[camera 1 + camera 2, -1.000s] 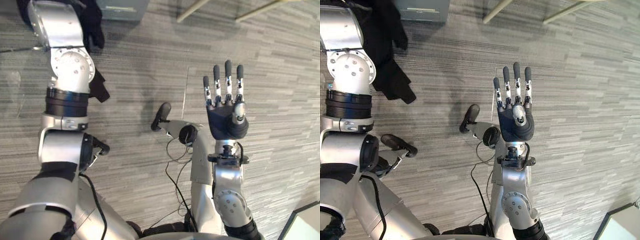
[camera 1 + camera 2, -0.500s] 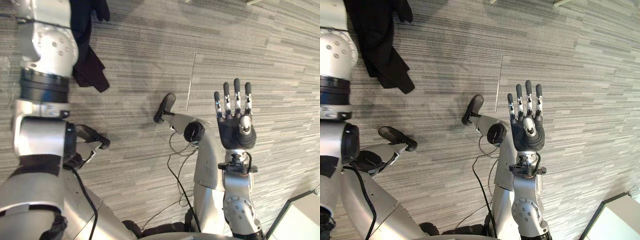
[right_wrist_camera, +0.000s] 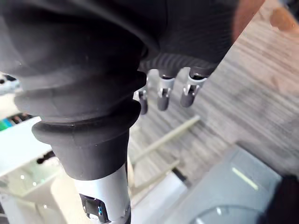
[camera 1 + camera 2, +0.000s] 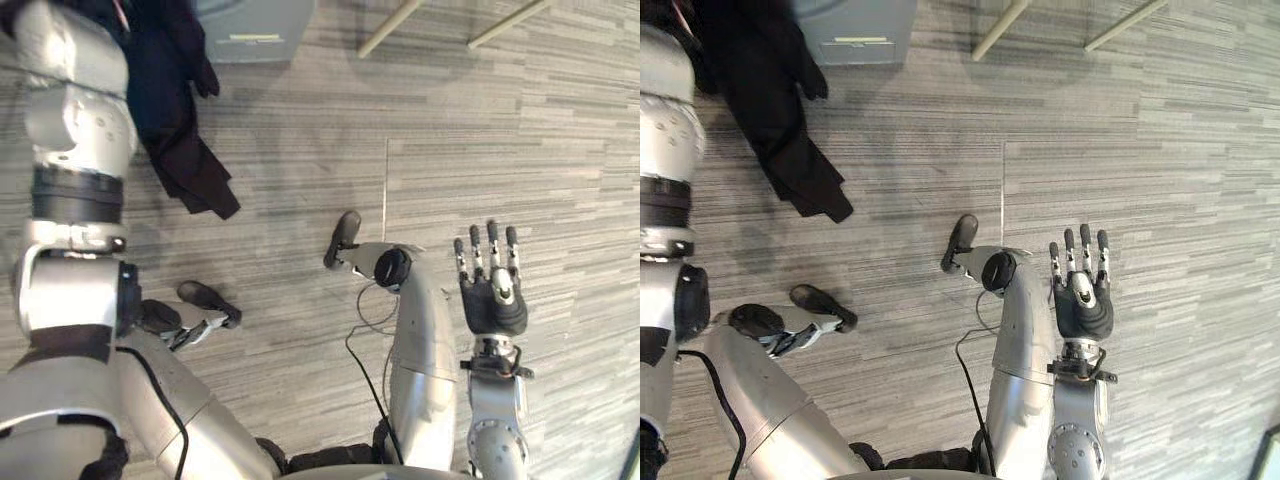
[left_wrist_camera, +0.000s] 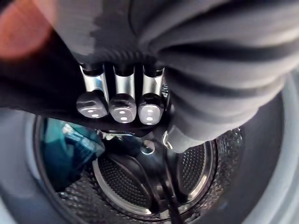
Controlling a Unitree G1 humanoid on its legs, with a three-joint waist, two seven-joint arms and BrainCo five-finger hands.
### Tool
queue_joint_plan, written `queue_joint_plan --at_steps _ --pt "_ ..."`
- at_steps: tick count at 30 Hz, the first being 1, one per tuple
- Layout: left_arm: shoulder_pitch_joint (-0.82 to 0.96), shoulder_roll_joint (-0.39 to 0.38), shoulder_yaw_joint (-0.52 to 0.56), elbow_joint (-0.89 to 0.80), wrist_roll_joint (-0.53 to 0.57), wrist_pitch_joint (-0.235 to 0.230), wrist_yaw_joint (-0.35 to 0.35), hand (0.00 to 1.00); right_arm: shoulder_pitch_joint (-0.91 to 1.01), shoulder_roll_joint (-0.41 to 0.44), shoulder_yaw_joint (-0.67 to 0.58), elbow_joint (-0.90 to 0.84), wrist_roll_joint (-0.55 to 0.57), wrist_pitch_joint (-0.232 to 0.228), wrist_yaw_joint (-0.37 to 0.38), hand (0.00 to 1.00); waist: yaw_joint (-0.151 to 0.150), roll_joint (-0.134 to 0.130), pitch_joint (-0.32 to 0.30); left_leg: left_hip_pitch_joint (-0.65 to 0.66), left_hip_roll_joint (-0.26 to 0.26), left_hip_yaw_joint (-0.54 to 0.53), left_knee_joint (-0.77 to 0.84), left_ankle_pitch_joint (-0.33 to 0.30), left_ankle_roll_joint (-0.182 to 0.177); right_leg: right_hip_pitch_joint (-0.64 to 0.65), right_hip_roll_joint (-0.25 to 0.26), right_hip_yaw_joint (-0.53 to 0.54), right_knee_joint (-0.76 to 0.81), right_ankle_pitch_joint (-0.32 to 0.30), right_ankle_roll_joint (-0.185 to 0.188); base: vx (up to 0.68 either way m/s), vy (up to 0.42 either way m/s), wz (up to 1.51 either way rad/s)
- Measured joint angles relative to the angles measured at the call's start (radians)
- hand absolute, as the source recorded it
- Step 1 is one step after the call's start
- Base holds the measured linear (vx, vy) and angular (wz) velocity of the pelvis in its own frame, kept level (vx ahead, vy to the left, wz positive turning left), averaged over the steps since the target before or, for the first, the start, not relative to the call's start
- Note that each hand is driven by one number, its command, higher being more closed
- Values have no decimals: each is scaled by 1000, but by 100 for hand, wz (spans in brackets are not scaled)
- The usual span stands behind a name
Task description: Pick up the laundry basket with both hands and put the clothes into the washing machine.
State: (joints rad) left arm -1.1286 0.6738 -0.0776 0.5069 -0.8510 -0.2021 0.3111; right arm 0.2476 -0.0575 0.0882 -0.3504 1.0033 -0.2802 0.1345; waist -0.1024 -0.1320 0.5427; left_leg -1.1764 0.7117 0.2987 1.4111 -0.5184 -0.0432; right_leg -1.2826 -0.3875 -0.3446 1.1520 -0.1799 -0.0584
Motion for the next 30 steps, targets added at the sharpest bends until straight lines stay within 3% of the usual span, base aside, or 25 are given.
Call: queue_joint_plan --at_steps 2,5,6,8,11,12,15,18,24,30 --pt "51 -3 12 -30 -1 -1 0 100 -13 -23 10 -14 0 11 1 0 12 -1 -1 16 0 -16 0 2 -9 17 0 1 31 -27 -7 -75 -195 27" --pt "92 -3 30 -50 -2 -6 -1 100 -52 -35 10 -23 4 10 -5 0 26 -4 -2 -2 -17 -79 -30 75 -20 54 -6 -43 45 -71 -32 -21 -226 37" --pt "81 -3 27 -50 -3 -7 -1 100 -78 -41 12 -23 7 -3 -6 0 12 -6 -3 -34 -55 -102 -99 135 -16 65 -30 -92 24 -80 -44 -5 -234 79" --pt "60 -1 23 -49 -4 -8 0 100 -132 -55 24 -16 9 -20 -14 0 7 -11 -6 -55 -76 -77 -231 225 -5 74 -34 -154 -62 -61 -59 -16 -229 78" --pt "55 -2 29 -46 -3 -13 17 100 -206 -76 29 16 15 -30 -27 0 5 -14 -8 -4 -49 60 -467 376 -16 102 9 -235 -245 7 -70 -30 -239 38" --pt "55 6 27 -45 -3 -13 23 100 -208 -103 24 77 14 -31 -31 0 6 -20 -12 19 -12 74 -525 427 -20 143 61 -270 -302 18 -73 -52 -218 -21" --pt "32 76 3 -46 -2 -13 12 100 -221 -94 4 111 8 -47 -27 0 -14 -22 -13 -11 22 37 -474 410 -32 135 84 -264 -287 12 -67 -40 -108 -30" --pt "2 81 1 -46 0 -13 -7 100 -212 -65 -8 123 8 -48 -24 0 -21 -22 -13 -34 21 33 -447 392 -27 113 75 -256 -275 12 -66 -17 -4 -5" --pt "1 94 11 -45 2 -3 -25 100 -243 -47 -29 190 2 -26 6 0 10 -22 -13 -51 10 58 -460 378 -24 101 73 -262 -330 44 -26 -8 1 -3" --pt "1 24 75 -43 -1 0 -16 100 -246 -13 -37 126 -5 -25 -27 0 7 -22 -13 -37 11 60 -426 341 -9 138 79 -265 -381 102 -63 2 33 -8"
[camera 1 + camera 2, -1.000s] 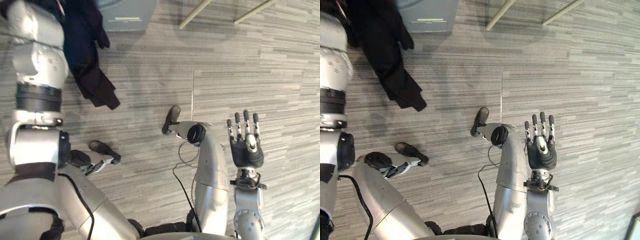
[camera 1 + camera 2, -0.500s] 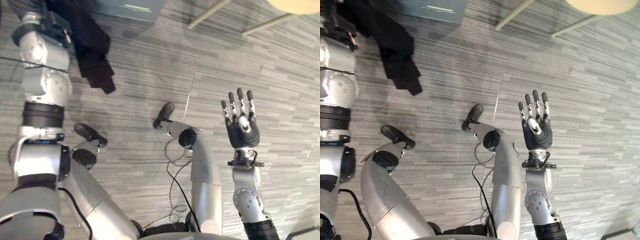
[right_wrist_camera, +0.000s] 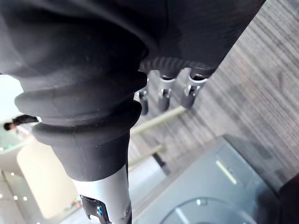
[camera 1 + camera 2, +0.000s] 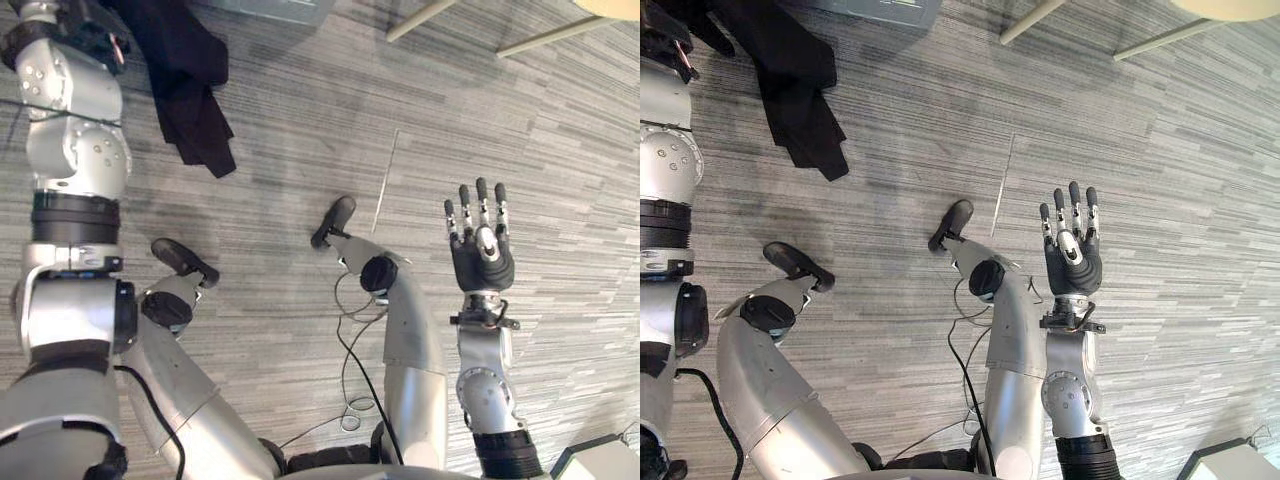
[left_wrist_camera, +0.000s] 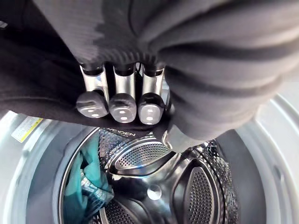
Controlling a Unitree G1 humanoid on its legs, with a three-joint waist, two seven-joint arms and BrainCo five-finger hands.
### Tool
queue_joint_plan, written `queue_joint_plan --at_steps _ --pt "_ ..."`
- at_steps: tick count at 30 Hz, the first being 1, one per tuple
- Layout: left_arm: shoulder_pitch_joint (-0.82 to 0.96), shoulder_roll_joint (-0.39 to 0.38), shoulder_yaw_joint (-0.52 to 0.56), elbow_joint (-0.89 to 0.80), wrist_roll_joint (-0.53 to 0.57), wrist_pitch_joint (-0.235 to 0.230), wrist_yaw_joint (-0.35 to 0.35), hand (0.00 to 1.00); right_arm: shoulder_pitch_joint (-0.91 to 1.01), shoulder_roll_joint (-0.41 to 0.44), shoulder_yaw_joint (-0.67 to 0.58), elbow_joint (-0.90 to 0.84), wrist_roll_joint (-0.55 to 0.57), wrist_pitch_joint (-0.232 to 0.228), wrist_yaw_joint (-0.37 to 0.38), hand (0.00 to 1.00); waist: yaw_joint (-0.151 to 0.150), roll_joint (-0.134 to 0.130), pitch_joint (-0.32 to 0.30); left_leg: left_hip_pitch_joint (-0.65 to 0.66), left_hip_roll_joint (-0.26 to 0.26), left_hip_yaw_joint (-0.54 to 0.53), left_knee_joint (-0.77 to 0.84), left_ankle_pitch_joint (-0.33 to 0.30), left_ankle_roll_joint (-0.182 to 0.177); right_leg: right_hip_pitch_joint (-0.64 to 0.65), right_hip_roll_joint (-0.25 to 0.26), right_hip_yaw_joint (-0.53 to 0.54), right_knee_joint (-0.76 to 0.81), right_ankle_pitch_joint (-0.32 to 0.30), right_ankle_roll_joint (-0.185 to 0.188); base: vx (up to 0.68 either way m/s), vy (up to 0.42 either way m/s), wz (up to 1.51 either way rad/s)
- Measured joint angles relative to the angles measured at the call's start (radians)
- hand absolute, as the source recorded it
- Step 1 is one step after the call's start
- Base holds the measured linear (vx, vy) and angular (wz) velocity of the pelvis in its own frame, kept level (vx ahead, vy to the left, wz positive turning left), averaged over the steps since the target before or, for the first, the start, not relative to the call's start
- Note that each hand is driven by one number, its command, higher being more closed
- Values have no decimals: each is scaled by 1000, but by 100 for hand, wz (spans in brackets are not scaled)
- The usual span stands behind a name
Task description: Pick up the laundry basket with both hands and put the clothes into the washing machine.
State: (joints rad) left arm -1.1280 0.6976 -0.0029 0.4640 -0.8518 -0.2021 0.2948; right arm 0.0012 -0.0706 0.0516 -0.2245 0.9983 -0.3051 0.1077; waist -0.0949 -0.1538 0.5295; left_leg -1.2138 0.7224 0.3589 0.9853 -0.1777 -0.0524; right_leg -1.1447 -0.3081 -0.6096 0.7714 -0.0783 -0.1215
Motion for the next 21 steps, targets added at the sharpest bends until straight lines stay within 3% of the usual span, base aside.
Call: queue_joint_plan --at_steps 4,7,9,11,13,14,15,17,19,21 --pt "0 -90 70 -1 5 10 41 100 89 5 6 -41 -27 17 2 0 3 0 0 124 5 20 -11 -23 -7 115 12 2 -36 12 3 4 21 -2" --pt "40 -130 134 -35 51 12 60 100 182 5 19 -82 -30 50 4 0 -1 0 0 328 -26 79 -83 -21 -16 261 11 17 -67 -2 25 -1 -34 15" --pt "199 -156 169 -179 100 1 58 100 255 7 121 -181 -41 55 5 0 -2 0 0 492 -48 118 -144 -12 -37 372 10 34 -76 -25 42 29 -95 12" --pt "366 -234 165 -282 147 -28 56 100 287 10 238 -211 -93 82 14 0 16 0 0 659 -75 145 -226 -2 -68 500 11 32 -85 -68 65 57 -101 21" --pt "502 -340 127 -302 187 -29 55 100 290 11 310 -200 -146 112 33 0 58 0 -14 831 -132 172 -360 57 -96 627 5 15 -109 -95 67 92 -153 43" --pt "602 -369 115 -286 211 -30 45 100 275 11 324 -152 -168 120 56 0 59 5 -86 869 -176 164 -451 97 -86 654 -2 -9 -130 -115 78 132 -215 65" --pt "656 -369 99 -235 228 -28 33 100 260 9 307 -86 -182 119 70 0 63 15 -153 878 -213 152 -531 133 -26 680 3 -35 -165 -122 74 133 -169 65" --pt "676 -372 85 -183 237 -27 30 100 234 3 260 5 -186 119 70 0 74 48 -174 909 -225 142 -566 166 24 742 14 -68 -204 -112 66 160 -106 47" --pt "697 -401 78 -181 241 -27 18 100 211 -6 212 78 -189 123 67 0 87 70 -186 924 -238 136 -511 149 26 782 2 -86 -212 -110 61 106 -1 27" --pt "763 -473 29 -209 281 -28 -10 100 205 -8 155 108 -204 131 64 0 77 109 -208 957 -299 122 -438 48 -3 846 -18 -103 -241 -97 82 63 125 38"
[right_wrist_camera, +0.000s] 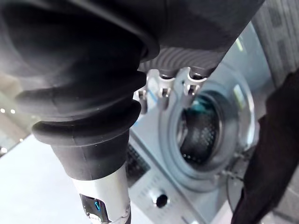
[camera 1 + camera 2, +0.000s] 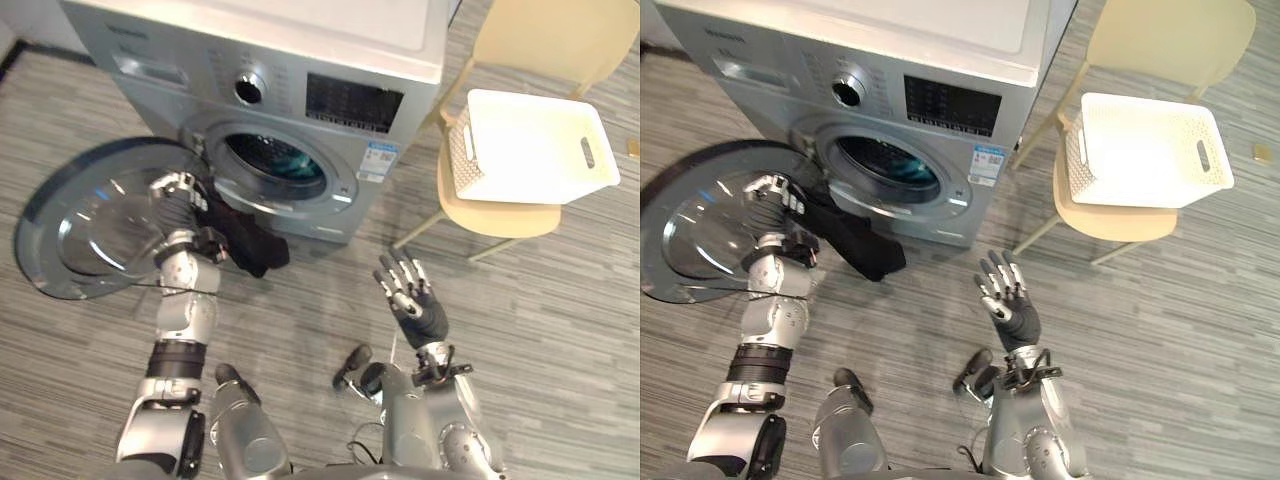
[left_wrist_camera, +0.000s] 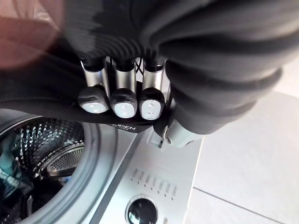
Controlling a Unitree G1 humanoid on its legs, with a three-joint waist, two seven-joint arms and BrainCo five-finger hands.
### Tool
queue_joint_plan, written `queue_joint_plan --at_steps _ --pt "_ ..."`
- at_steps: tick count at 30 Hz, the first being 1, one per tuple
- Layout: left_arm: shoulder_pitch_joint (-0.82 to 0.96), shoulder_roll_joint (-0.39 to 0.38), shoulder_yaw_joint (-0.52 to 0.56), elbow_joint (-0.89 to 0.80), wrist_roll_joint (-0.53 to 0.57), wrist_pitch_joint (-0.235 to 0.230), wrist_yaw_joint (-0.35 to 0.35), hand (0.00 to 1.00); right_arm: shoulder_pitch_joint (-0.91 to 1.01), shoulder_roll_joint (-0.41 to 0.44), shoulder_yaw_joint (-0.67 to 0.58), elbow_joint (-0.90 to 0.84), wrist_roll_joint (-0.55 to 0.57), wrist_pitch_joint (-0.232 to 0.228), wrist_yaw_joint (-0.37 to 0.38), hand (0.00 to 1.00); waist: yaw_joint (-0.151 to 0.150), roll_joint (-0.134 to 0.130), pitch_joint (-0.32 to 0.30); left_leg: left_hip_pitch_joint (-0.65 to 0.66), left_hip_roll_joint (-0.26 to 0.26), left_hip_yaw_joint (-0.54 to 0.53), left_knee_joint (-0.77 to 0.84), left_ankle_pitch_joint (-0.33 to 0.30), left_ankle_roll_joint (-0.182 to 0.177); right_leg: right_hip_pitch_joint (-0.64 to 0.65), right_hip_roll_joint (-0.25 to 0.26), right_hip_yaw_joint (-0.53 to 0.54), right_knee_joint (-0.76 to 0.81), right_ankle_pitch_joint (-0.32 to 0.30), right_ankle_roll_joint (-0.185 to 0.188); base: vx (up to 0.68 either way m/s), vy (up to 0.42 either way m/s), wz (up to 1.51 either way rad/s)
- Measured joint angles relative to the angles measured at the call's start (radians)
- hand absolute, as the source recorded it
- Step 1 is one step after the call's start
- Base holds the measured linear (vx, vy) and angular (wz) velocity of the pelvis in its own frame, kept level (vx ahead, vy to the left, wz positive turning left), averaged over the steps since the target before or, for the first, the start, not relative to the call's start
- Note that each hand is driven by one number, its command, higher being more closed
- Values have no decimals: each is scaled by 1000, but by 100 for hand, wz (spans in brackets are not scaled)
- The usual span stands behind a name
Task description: Pick up the laundry basket with both hands and put the clothes into the washing machine.
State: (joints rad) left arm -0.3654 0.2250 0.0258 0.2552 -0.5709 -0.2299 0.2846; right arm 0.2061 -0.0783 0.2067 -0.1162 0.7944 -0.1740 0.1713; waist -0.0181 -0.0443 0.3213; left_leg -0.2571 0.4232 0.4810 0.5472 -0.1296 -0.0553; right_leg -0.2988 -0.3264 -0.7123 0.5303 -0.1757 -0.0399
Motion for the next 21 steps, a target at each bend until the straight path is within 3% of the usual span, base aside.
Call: queue_joint_plan --at_steps 1,2,3,5,7,8,10,12,13,15,16,17,18,19,21 --pt "43 -40 -37 -22 12 2 -12 100 23 2 -12 1 -15 3 -1 0 -10 30 -30 20 -9 -10 -28 -49 -8 25 0 -22 -4 1 13 67 135 50" --pt "82 -69 -61 -47 25 3 -26 100 30 11 -7 10 -25 7 0 0 -17 38 -50 37 -25 -18 -45 -77 -47 39 -14 -29 8 -7 29 94 161 44" --pt "134 -93 -78 -77 34 6 -47 100 33 34 -1 24 -43 24 7 0 -19 32 -56 76 -51 -14 -59 -89 -56 68 -45 -24 33 -11 42 83 121 31" --pt "228 -118 -84 -134 35 13 -53 100 40 55 21 72 -52 34 11 0 -23 34 -76 139 -94 1 -91 -104 -61 60 -100 17 113 20 -4 83 121 5" --pt "290 -127 -66 -184 34 16 -56 100 29 54 55 149 -53 56 17 0 -17 48 -104 186 -115 21 -150 -97 -53 30 -111 91 124 58 -22 78 80 -9" --pt "309 -138 -59 -197 34 15 -61 100 24 54 61 180 -56 68 22 0 -19 69 -123 186 -111 23 -161 -95 -55 30 -90 107 66 43 9 68 18 -4" --pt "313 -141 -23 -216 33 12 -67 100 8 52 61 206 -59 75 29 0 -20 73 -142 194 -103 26 -175 -94 -60 22 -40 176 -74 55 33 104 -57 4" --pt "316 -142 -11 -216 17 5 -69 100 -5 42 53 217 -59 71 29 0 -22 71 -157 223 -84 15 -187 -83 -103 25 33 306 -161 138 121 191 -187 13" --pt "330 -159 -11 -216 11 5 -70 100 -7 29 48 221 -59 70 29 0 -14 101 -173 233 -59 -3 -205 -72 -127 37 62 301 -147 119 121 286 -233 11" --pt "335 -177 -11 -215 10 5 -72 100 -7 13 40 224 -59 65 28 0 -24 120 -186 243 -43 -37 -226 -56 -154 35 63 274 -83 51 116 244 -191 32" --pt "338 -195 -16 -216 -7 5 -90 100 0 -1 37 243 -61 65 29 0 -31 124 -186 232 -7 -89 -154 -51 -133 65 77 236 -19 -28 106 207 -206 49" --pt "342 -203 -16 -215 -9 5 -91 100 7 -8 37 256 -61 66 29 0 -27 123 -185 217 19 -115 -81 -47 -92 90 86 222 -3 -55 99 305 -326 44" --pt "356 -211 -15 -215 -12 7 -93 100 28 -11 39 265 -70 68 29 0 -17 121 -184 174 61 -166 60 -5 16 149 102 210 -2 -93 89 212 -227 19" --pt "364 -211 -15 -215 -14 7 -96 100 41 -15 40 266 -79 68 29 0 -16 119 -184 151 79 -187 127 41 79 185 112 200 -11 -104 83 295 -279 20" --pt "382 -212 -25 -220 -24 7 -111 100 64 -39 17 265 -99 67 27 0 0 111 -197 38 87 -204 316 47 71 252 119 189 -71 -116 74 316 -224 5"
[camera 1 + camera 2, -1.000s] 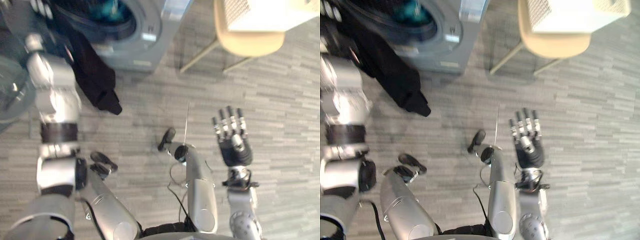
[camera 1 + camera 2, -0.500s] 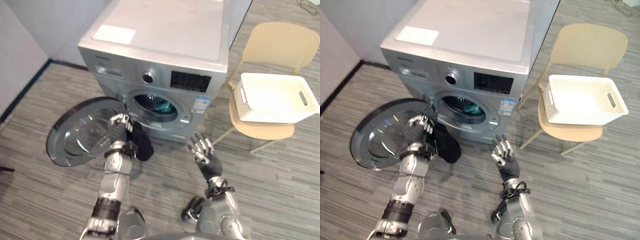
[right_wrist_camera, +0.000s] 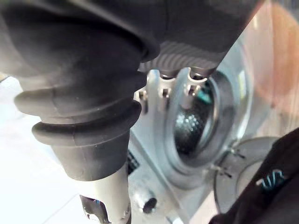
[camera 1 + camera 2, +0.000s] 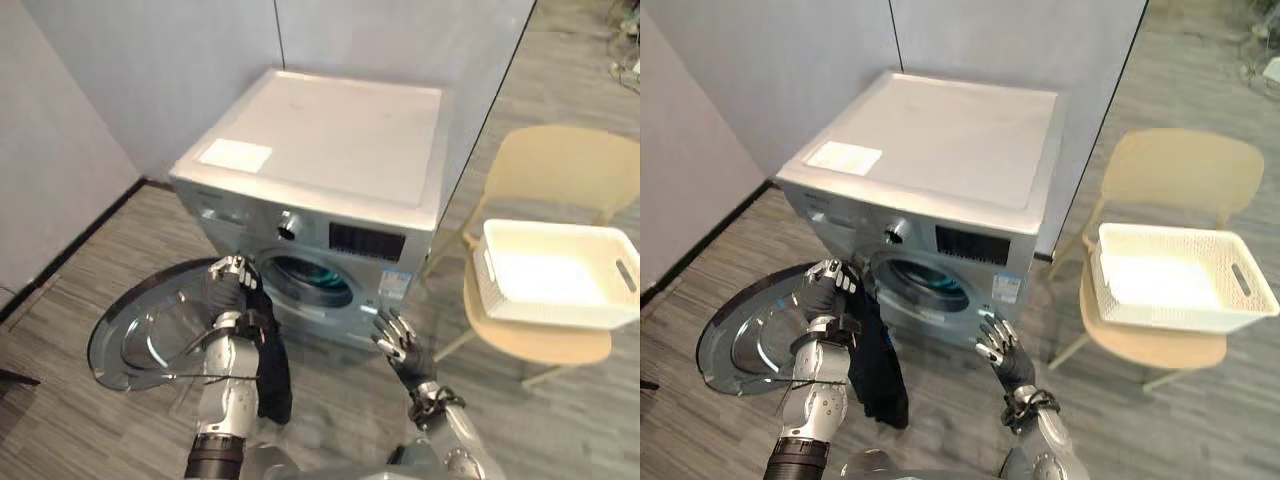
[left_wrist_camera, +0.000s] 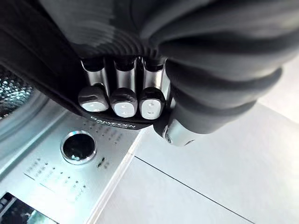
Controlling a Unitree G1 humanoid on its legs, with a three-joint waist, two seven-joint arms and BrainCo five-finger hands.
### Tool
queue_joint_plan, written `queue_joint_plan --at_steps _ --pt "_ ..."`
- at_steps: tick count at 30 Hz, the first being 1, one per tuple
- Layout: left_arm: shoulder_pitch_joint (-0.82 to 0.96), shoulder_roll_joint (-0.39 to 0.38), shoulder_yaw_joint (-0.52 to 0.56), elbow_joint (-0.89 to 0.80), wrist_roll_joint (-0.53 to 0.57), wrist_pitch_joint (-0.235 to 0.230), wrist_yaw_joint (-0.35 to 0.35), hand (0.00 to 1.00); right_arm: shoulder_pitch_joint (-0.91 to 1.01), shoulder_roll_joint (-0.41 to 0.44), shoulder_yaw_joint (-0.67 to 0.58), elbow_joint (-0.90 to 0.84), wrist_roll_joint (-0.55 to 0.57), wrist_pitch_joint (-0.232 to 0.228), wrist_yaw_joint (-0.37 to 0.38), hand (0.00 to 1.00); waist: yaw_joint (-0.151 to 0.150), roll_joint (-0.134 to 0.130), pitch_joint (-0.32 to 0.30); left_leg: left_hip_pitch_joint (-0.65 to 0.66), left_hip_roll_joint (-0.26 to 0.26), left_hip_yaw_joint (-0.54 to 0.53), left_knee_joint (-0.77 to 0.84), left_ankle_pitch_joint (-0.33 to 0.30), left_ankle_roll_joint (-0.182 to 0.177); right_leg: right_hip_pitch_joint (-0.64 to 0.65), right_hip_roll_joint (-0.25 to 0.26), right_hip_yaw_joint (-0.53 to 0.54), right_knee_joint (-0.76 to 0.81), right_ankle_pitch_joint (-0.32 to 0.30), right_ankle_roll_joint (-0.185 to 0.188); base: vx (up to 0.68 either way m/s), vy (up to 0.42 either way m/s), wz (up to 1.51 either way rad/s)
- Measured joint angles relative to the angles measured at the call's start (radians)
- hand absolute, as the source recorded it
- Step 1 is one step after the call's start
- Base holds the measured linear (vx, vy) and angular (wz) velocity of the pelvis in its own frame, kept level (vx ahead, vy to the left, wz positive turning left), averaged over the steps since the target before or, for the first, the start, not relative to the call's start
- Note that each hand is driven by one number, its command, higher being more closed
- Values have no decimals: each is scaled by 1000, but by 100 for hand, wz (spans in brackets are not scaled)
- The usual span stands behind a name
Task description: Pick up the laundry basket with both hands and put the clothes into the washing machine.
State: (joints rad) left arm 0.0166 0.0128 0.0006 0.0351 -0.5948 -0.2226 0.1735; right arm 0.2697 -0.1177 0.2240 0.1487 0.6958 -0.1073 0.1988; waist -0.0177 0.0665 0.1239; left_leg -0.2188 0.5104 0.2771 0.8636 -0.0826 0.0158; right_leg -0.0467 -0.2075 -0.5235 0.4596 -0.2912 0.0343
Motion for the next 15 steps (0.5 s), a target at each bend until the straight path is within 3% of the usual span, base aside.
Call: queue_joint_plan --at_steps 2,4,6,7,8,9,10,11,12,14,15 --pt "1 0 0 -26 -1 0 -2 100 -5 -10 -22 0 0 -1 0 0 9 -1 -3 -57 -32 20 -10 -20 -30 19 -1 -2 -38 5 -2 245 -101 -6" --pt "2 0 2 -35 0 0 -16 100 -5 -8 -22 0 0 0 0 0 19 -9 -6 -86 -53 11 -125 -43 -72 33 -2 -1 -57 5 -2 194 -17 -6" --pt "11 0 1 -35 0 5 -25 100 -6 -5 -20 2 0 1 1 0 26 -23 -10 -90 -103 -71 -348 -38 -98 49 -9 6 -62 6 0 206 103 -6" --pt "26 0 1 -35 0 9 -38 100 -6 -5 -21 4 0 1 1 0 29 -24 -11 -82 -154 -148 -504 1 -144 60 -17 13 -57 11 9 252 224 -13" --pt "39 0 0 -35 0 9 -41 100 -5 -5 -21 4 0 1 1 0 29 -20 -14 -76 -172 -177 -559 25 -153 60 -20 25 -52 18 21 271 354 -24" --pt "64 0 -5 -35 -1 11 -44 100 -3 -4 -22 4 0 1 2 0 31 -1 -27 -61 -188 -202 -604 85 -140 60 -21 44 -45 30 46 258 417 -49" --pt "94 18 -9 -31 0 16 -46 100 -1 23 -21 30 0 4 2 0 32 -24 -35 -49 -205 -196 -574 93 -195 68 -43 88 -45 33 82 270 412 -46" --pt "103 39 -11 -21 -1 23 -47 100 0 56 -22 37 0 7 1 0 29 -67 -36 -51 -242 -185 -543 80 -173 70 -74 111 -62 55 118 240 346 -44" --pt "115 52 -22 -13 -1 24 -51 100 15 85 -21 36 -1 8 0 0 27 -81 -37 -52 -259 -170 -520 66 -158 69 -92 127 -87 84 139 192 268 -56" --pt "155 69 -14 -3 -1 25 -66 100 20 113 2 36 -4 18 -2 0 37 -89 -42 -37 -241 -85 -483 27 -129 45 -94 190 -120 170 151 132 274 -105" --pt "182 72 7 -1 -2 27 -75 100 2 111 34 36 -4 22 3 0 39 -82 -38 -14 -218 -16 -475 11 -111 11 -99 180 -120 223 126 31 247 -140"
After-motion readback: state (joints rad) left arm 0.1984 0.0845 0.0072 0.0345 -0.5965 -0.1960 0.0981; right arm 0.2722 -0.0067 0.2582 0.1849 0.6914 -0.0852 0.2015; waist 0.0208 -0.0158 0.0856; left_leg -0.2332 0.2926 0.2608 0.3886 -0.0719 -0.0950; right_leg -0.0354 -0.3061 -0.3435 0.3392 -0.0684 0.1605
